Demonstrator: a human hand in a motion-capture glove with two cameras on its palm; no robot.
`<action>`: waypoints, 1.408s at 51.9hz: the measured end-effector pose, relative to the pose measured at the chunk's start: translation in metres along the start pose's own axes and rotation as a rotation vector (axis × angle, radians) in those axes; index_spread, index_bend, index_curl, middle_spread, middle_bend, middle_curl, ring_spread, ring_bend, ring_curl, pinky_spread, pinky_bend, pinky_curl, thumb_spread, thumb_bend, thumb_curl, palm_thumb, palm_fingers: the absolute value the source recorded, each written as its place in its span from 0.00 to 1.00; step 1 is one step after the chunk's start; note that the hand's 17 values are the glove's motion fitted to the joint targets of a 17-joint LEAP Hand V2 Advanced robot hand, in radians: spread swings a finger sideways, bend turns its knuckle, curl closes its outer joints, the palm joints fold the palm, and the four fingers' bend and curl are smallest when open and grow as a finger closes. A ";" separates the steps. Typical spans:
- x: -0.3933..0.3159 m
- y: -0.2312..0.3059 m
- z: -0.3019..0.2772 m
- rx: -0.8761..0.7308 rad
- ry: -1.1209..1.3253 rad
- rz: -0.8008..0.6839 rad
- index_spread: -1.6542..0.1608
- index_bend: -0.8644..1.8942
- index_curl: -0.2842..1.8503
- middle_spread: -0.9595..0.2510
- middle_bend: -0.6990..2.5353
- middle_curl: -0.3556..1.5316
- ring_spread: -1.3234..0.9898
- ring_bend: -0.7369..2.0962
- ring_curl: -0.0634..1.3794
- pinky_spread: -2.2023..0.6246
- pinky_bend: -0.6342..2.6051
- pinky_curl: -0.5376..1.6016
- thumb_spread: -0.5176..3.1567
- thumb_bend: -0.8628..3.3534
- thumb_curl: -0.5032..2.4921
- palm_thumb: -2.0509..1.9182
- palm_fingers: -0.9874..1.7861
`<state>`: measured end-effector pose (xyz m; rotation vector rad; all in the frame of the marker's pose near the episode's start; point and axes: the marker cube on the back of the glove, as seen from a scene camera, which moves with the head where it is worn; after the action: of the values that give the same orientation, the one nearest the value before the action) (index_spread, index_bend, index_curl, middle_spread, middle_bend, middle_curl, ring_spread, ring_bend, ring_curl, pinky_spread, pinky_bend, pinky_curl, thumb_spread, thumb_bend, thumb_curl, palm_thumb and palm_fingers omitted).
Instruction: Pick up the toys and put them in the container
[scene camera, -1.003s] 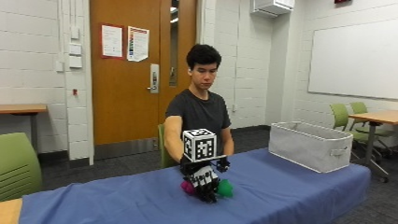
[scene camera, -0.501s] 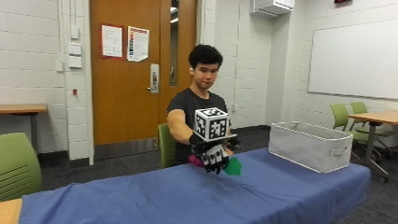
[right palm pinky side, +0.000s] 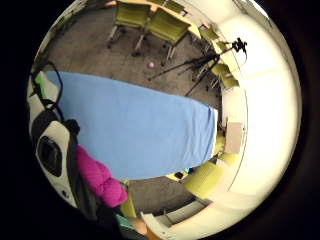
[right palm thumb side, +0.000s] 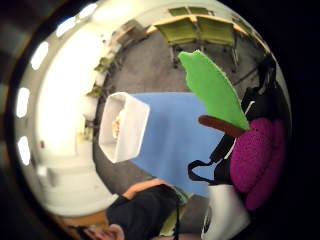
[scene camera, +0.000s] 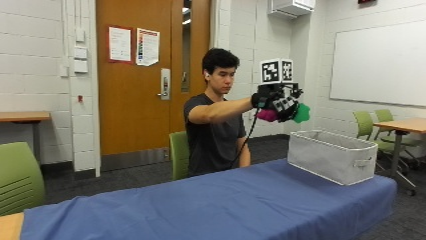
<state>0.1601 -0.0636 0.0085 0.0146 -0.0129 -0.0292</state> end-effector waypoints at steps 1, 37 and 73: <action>-0.011 -0.002 -0.005 0.009 0.000 -0.016 0.70 0.38 0.54 0.53 0.52 0.53 0.40 0.67 0.38 0.60 0.43 0.43 0.36 0.24 0.45 0.68 0.78; -0.335 -0.063 -0.010 0.066 -0.175 -0.604 0.68 0.37 0.61 0.54 0.53 0.52 0.40 0.67 0.37 0.61 0.43 0.43 0.36 0.23 0.52 0.68 0.77; -0.219 0.017 0.035 0.017 0.072 -0.236 0.78 0.38 0.46 0.71 0.36 0.42 0.45 0.48 0.23 0.71 0.44 0.41 0.44 0.18 0.30 0.48 0.33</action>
<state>-0.0587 -0.0402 0.0407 0.0342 0.0603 -0.2646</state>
